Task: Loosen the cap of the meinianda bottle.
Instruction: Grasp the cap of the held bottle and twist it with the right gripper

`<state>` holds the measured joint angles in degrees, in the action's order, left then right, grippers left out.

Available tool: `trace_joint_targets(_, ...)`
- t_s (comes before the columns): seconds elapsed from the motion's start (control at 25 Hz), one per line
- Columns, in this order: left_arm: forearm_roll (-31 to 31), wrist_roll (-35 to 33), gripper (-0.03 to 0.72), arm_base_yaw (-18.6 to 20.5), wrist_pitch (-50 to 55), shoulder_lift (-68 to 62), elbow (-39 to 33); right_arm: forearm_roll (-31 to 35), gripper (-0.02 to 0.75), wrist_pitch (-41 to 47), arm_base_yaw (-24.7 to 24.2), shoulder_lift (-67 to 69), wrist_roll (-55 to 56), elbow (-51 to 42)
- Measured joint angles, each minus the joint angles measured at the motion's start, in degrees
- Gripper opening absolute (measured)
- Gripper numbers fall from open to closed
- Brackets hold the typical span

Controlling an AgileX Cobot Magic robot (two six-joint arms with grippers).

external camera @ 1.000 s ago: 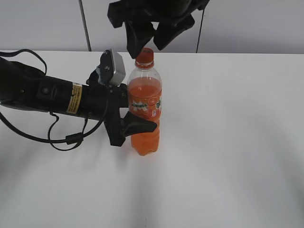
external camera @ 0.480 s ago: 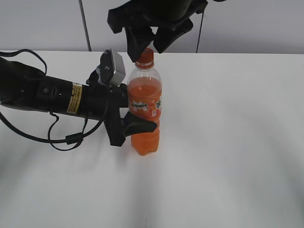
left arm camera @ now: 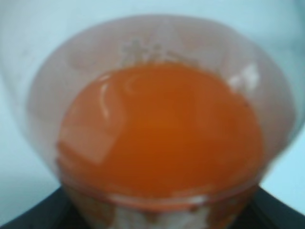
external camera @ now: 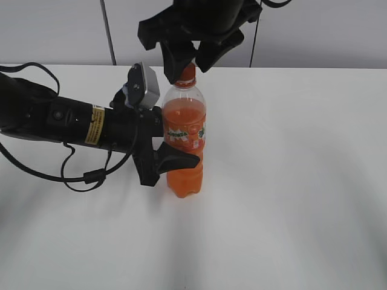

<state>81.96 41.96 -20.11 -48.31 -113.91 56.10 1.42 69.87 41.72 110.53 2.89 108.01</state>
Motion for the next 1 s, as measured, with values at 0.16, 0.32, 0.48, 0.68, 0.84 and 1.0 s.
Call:
trace_joint_targets(0.16, 0.0, 0.0, 0.433, 0.0, 0.0, 0.0, 0.0, 0.0, 0.357, 0.0, 0.0, 0.0, 0.0, 0.0)
trace_joint_targets(0.32, 0.0, 0.0, 0.433, 0.0, 0.0, 0.0, 0.0, 0.4, 0.273, 0.0, 0.1, 0.0, -0.5, 0.0)
trace_joint_targets(0.48, 0.0, 0.0, 0.433, 0.0, 0.0, 0.0, 0.0, 0.5, 0.273, -0.1, 0.1, 0.0, -6.0, 0.0)
trace_joint_targets(0.68, 0.2, 0.0, 0.433, 0.0, 0.0, 0.0, 0.0, 0.8, 0.273, -0.1, 0.1, 0.0, -19.9, 0.1)
trace_joint_targets(0.84, 0.6, 0.0, 0.433, 0.0, -0.1, 0.0, 0.0, 1.0, 0.273, 0.0, 0.1, 0.0, -37.7, 0.1)
trace_joint_targets(1.0, 1.1, 0.0, 0.433, 0.0, -0.1, 0.0, 0.0, 1.2, 0.273, 0.4, 0.1, 0.0, -55.4, 0.2)
